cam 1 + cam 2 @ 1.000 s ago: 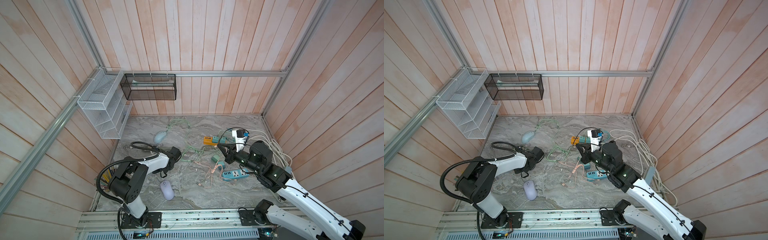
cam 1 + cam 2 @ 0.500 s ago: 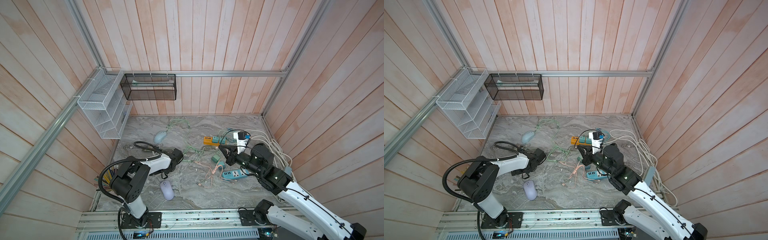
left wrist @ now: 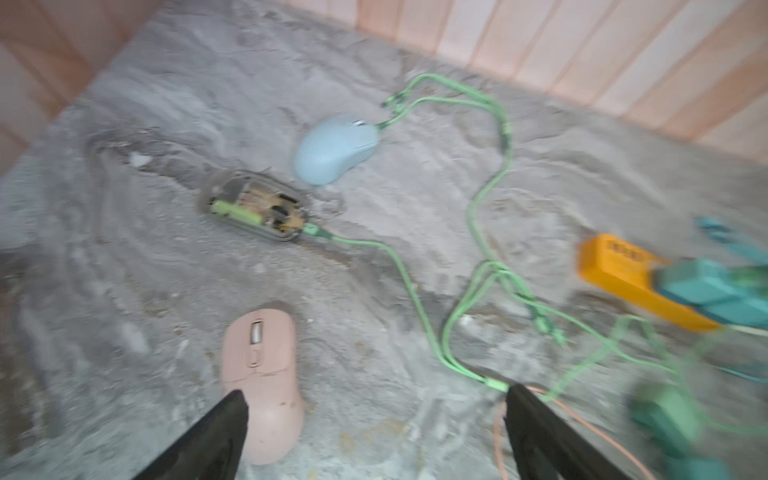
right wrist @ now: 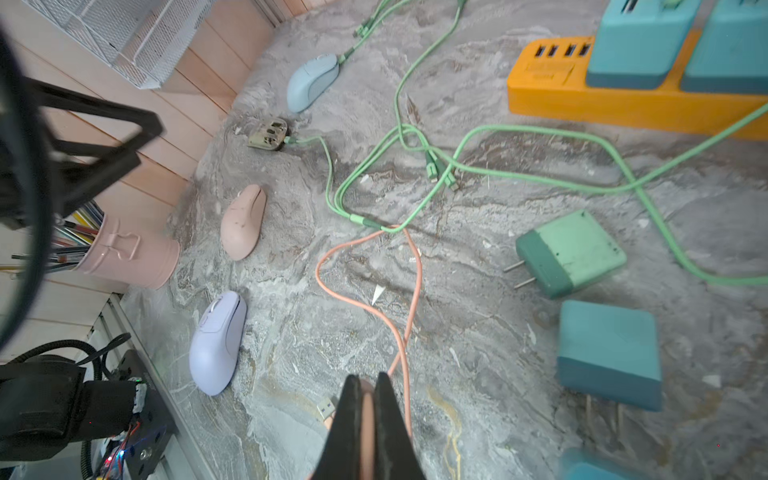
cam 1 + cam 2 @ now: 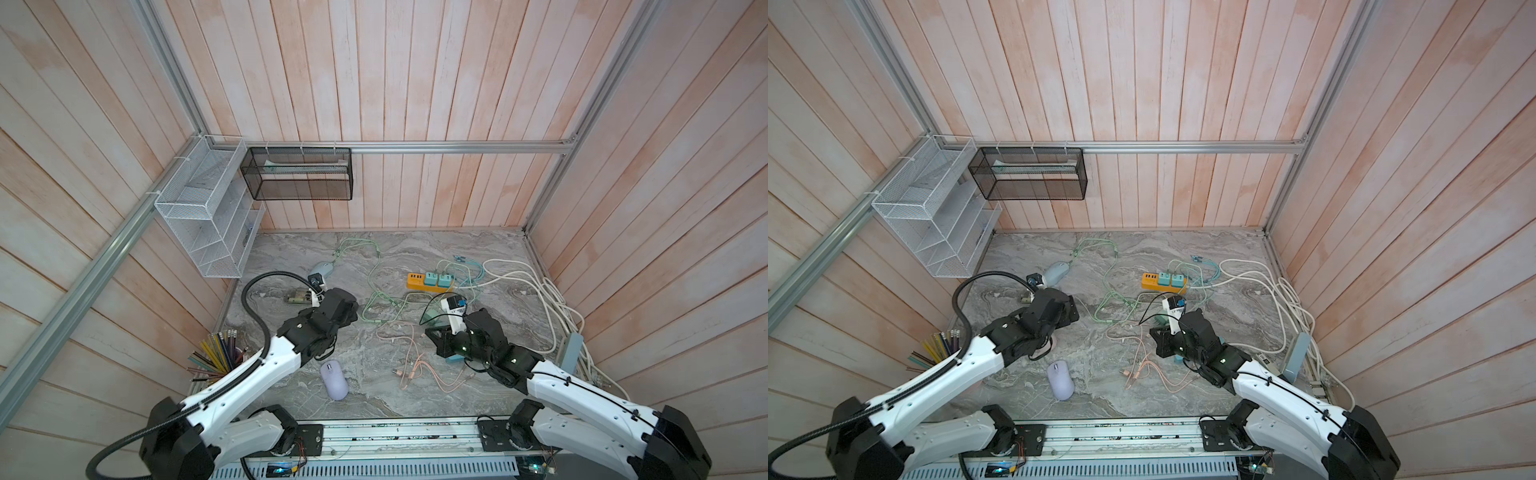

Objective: Unplug the wireless mouse
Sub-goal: Place the mouse at the center of the board, then place the power cord at the center of the board.

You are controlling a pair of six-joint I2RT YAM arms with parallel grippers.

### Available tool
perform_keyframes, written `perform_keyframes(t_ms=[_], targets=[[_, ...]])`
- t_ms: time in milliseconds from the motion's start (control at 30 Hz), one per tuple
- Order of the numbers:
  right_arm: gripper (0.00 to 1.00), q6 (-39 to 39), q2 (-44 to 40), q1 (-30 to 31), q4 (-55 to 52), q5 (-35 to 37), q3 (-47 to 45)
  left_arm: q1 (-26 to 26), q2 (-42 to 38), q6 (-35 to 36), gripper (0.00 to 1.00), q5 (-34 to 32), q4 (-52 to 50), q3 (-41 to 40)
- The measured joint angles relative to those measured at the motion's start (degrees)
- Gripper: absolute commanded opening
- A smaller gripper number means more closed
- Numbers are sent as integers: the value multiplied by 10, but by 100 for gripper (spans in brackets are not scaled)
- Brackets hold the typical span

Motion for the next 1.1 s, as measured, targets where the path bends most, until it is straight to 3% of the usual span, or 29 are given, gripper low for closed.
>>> perform_keyframes(t_ms=[67,167,267,433,633,700,800,967,1100], targets=[[8,4,29,5,17,-2,-1,0,-59,32,88,42,43,-34],[40,7,75,15,45,-6,-1,0,-108,68,85,98,85,-56],[60,5,111,23,59,-7,0,0,-126,95,79,154,125,-69],[60,-10,116,25,9,-3,22,0,-144,124,74,252,192,-120],[62,-32,-1,26,-153,59,104,0,-142,150,74,302,228,-153],[62,-33,-38,27,-202,77,134,0,-133,159,67,317,249,-160],[59,-31,-73,33,-255,87,157,0,-79,179,55,341,284,-160],[61,-10,-79,103,-288,81,123,-1,43,210,54,372,318,-154],[61,47,-63,120,-234,41,43,-5,124,231,54,386,333,-125]])
